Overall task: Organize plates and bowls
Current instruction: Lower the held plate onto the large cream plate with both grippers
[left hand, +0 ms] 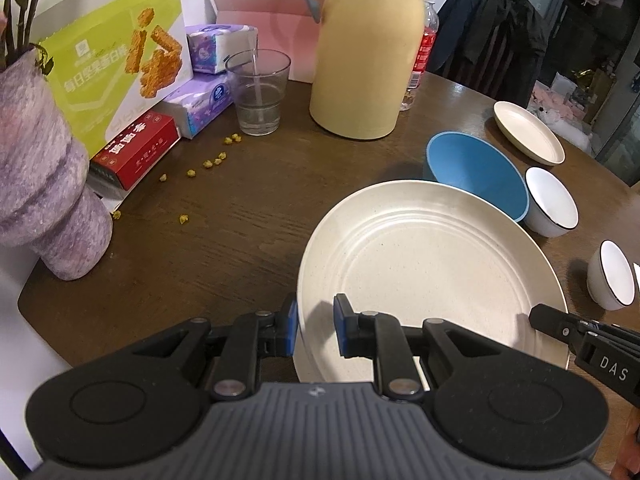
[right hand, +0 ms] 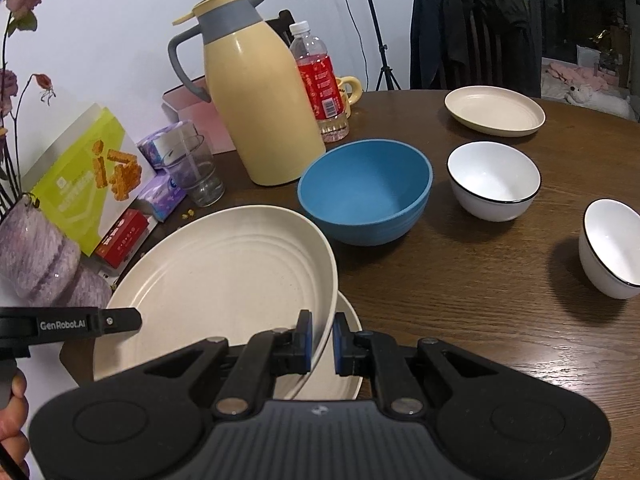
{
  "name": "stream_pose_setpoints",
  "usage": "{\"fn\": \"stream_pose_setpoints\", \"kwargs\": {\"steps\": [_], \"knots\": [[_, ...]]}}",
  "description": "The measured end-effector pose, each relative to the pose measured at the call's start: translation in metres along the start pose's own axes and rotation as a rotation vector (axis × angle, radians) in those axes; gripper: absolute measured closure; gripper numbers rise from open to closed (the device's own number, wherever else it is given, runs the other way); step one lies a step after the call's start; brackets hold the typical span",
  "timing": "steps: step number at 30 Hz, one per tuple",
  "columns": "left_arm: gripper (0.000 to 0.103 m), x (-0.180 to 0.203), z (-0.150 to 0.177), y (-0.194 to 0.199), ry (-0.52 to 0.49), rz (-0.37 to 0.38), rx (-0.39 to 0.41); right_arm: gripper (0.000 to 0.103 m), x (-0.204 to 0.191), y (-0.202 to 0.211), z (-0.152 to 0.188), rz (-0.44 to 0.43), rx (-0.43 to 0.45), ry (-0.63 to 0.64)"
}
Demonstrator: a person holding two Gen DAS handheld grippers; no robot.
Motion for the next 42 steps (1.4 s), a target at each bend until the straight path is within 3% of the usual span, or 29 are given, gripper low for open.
{"fn": "stream_pose_setpoints", "kwargs": {"steps": [42], "knots": [[0.084, -0.001, 0.004, -0.049, 0.006, -0.029, -0.085, 0.093, 0.003, -0.047, 0.003, 0.028, -0.082, 0.017]]}}
Point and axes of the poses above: each gripper's, at about its wrist camera, not at the fingertips, and y roughly against the way its jaws point, x to its right, z to its underside, the point moved 1 cm from there along -y, roughly the way its jaws point, and after that the axes turned 7 degrees about -x, right-handed, at the moved point
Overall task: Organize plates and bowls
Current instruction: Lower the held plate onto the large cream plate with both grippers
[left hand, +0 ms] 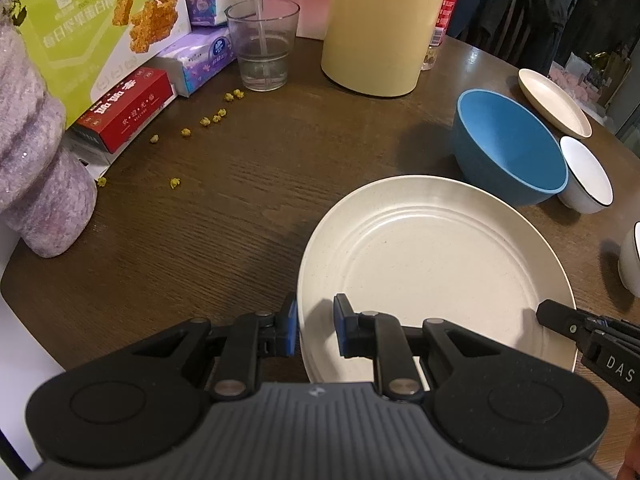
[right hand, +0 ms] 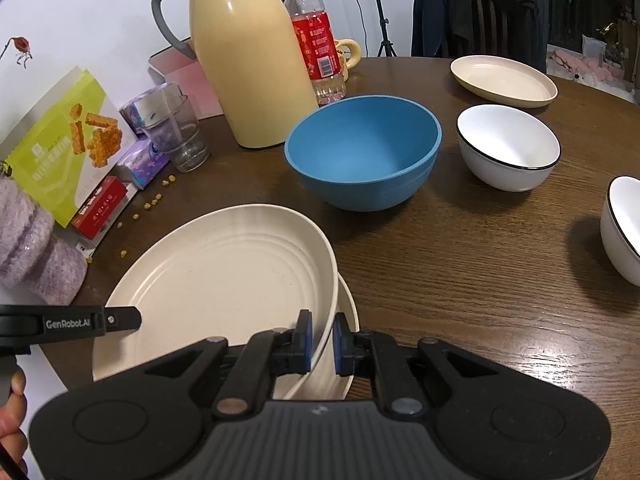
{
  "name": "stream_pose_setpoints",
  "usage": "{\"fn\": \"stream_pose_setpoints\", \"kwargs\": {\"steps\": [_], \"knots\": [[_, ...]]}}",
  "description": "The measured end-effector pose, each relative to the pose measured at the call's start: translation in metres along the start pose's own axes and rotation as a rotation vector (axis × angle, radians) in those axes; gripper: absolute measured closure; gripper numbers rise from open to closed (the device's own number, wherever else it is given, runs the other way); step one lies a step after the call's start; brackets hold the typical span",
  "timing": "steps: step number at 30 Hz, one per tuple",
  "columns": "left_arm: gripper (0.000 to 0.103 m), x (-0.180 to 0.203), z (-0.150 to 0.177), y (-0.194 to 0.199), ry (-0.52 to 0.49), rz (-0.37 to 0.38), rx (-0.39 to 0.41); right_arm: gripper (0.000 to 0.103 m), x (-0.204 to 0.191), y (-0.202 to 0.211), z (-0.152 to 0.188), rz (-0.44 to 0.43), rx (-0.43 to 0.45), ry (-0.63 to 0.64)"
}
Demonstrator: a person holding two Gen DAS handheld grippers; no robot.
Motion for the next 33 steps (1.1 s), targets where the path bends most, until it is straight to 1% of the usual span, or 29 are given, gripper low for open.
{"fn": "stream_pose_setpoints", "kwargs": {"steps": [10, 15, 25, 33], "knots": [[0.084, 0.0, -0.002, -0.014, -0.009, -0.004, -0.024, 0.093, 0.0, -0.01, -0.003, 0.015, -0.026, 0.002], [0.085, 0.001, -0.002, -0.019, -0.018, -0.018, -0.031, 0.093, -0.001, -0.015, -0.004, 0.021, -0.043, 0.006], [0.085, 0.007, 0.002, -0.026, -0.049, -0.027, -0.052, 0.092, 0.001, -0.02, -0.001, 0.05, -0.078, 0.018], [0.084, 0.011, 0.004, -0.027, -0.068, -0.048, -0.051, 0.092, 0.001, -0.023, 0.001, 0.06, -0.096, 0.034]]}}
Point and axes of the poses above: each gripper's, at about its wrist camera, not at the fingertips, and y roughly against the way its jaws point, x to its right, z to its underside, the point moved 1 cm from there along -y, roughly the way its jaws point, and after that the axes turned 7 degrees about -x, right-handed, at the moved point
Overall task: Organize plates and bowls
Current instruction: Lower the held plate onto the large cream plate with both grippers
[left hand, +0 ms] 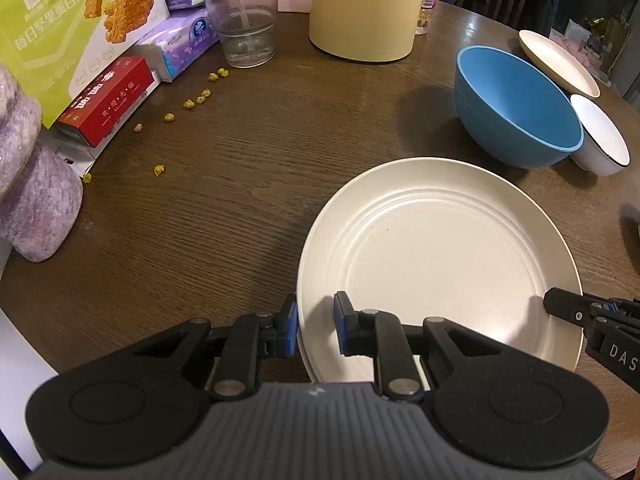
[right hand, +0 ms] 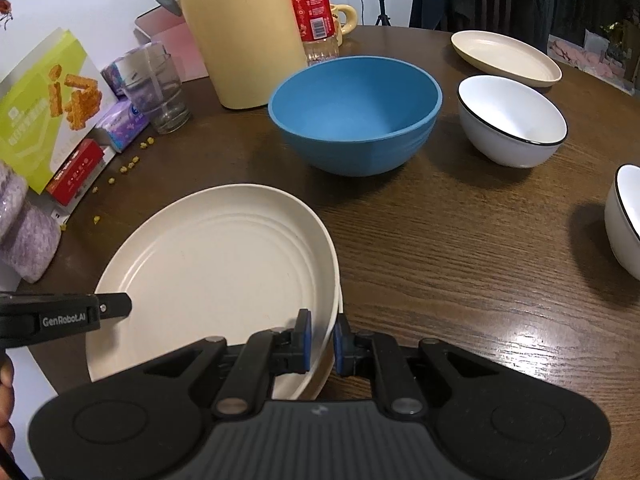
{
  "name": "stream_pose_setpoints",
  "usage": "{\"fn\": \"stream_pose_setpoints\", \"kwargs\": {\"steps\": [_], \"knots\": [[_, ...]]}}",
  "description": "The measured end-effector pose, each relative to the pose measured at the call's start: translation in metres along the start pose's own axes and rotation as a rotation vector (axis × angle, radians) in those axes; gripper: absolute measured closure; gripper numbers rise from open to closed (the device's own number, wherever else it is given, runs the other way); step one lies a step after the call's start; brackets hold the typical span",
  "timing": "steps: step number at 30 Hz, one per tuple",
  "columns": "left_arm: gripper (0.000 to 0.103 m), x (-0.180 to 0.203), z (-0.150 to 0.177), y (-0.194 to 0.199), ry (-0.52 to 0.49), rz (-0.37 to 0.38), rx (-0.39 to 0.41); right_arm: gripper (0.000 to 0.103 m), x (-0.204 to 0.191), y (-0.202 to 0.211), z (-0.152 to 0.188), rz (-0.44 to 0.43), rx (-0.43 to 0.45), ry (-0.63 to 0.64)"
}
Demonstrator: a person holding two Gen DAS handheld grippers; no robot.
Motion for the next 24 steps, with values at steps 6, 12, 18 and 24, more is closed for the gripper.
{"fn": "stream_pose_setpoints", "kwargs": {"steps": [6, 12, 18, 24], "knots": [[0.084, 0.003, 0.0, -0.001, -0.007, -0.018, -0.015, 0.092, -0.002, 0.0, -0.001, 0.012, -0.01, 0.017], [0.084, 0.005, 0.001, -0.001, -0.018, -0.037, -0.01, 0.091, -0.006, 0.0, -0.002, 0.029, -0.011, 0.045], [0.084, 0.008, 0.001, -0.002, -0.024, -0.06, -0.025, 0.091, -0.011, -0.001, -0.002, 0.057, -0.016, 0.084], [0.084, 0.008, 0.002, -0.004, -0.022, -0.064, -0.033, 0.09, -0.015, -0.003, -0.004, 0.081, -0.033, 0.109]]}}
Point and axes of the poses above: each gripper's, at about its wrist camera, not at the fingertips, and y roughly against the way its jaws point, x to its right, z to its underside, the point moved 1 cm from there along -y, roughly the way its jaws point, and after that the axes turned 7 degrees about -x, right-handed, at the moved point
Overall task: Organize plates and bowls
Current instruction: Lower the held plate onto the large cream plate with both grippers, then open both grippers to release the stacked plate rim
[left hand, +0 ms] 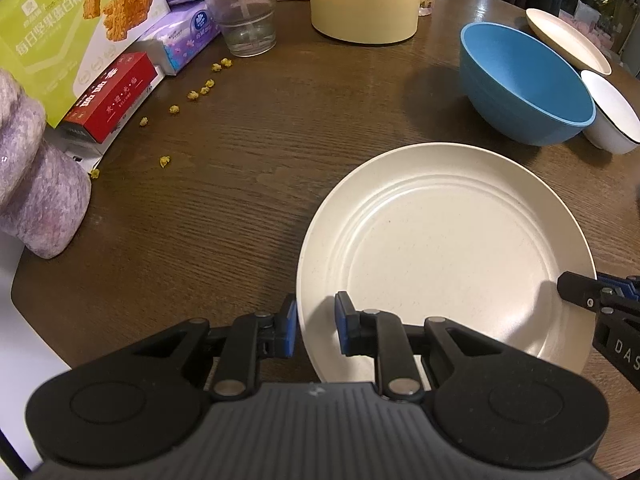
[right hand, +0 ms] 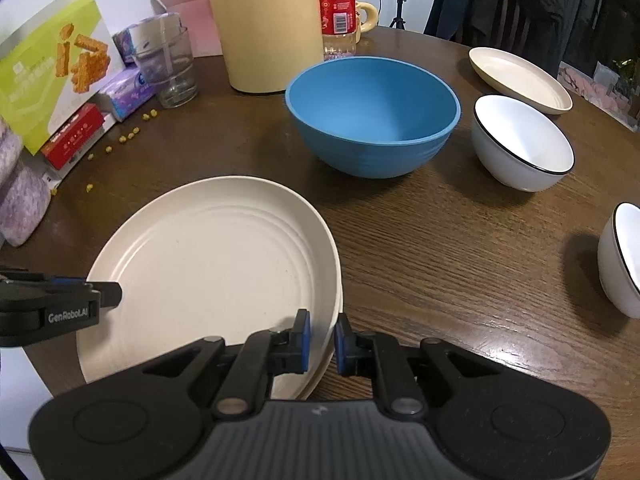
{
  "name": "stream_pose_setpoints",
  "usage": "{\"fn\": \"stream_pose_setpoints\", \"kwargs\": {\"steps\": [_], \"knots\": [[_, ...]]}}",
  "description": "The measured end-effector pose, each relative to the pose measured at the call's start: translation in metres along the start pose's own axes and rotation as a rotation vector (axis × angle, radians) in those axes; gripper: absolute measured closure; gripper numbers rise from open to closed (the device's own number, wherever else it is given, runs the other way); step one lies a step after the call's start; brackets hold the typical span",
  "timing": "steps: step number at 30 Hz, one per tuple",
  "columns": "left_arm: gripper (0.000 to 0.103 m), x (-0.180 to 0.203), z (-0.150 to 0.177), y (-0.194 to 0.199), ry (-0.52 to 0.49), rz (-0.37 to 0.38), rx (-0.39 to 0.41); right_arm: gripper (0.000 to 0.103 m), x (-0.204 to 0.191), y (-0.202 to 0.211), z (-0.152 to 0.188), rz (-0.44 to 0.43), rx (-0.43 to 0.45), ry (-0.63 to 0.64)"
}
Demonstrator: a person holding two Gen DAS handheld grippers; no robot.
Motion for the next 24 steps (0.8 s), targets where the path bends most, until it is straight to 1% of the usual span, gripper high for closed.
{"fn": "stream_pose_setpoints", "kwargs": {"steps": [3, 10, 17, 24], "knots": [[0.084, 0.0, 0.0, 0.0, 0.001, -0.002, -0.001, 0.09, -0.004, -0.003, -0.001, 0.028, -0.02, 0.024], [0.084, -0.002, 0.0, -0.003, 0.007, 0.003, -0.008, 0.09, -0.01, -0.005, -0.005, 0.057, -0.041, 0.057], [0.083, -0.004, 0.001, -0.003, 0.008, 0.009, -0.006, 0.089, -0.019, -0.015, -0.007, 0.107, -0.093, 0.09], [0.084, -0.005, 0.001, -0.006, 0.009, 0.012, -0.01, 0.089, -0.02, -0.018, -0.006, 0.117, -0.093, 0.093]]}}
Point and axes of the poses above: each gripper's, at about its wrist camera, not at the fingertips, and y roughly against the way its jaws point, x to its right, z to its underside, the point moved 1 cm from there along -y, roughly the way its jaws point, and after that the axes turned 7 degrees about -x, right-handed, at the moved point
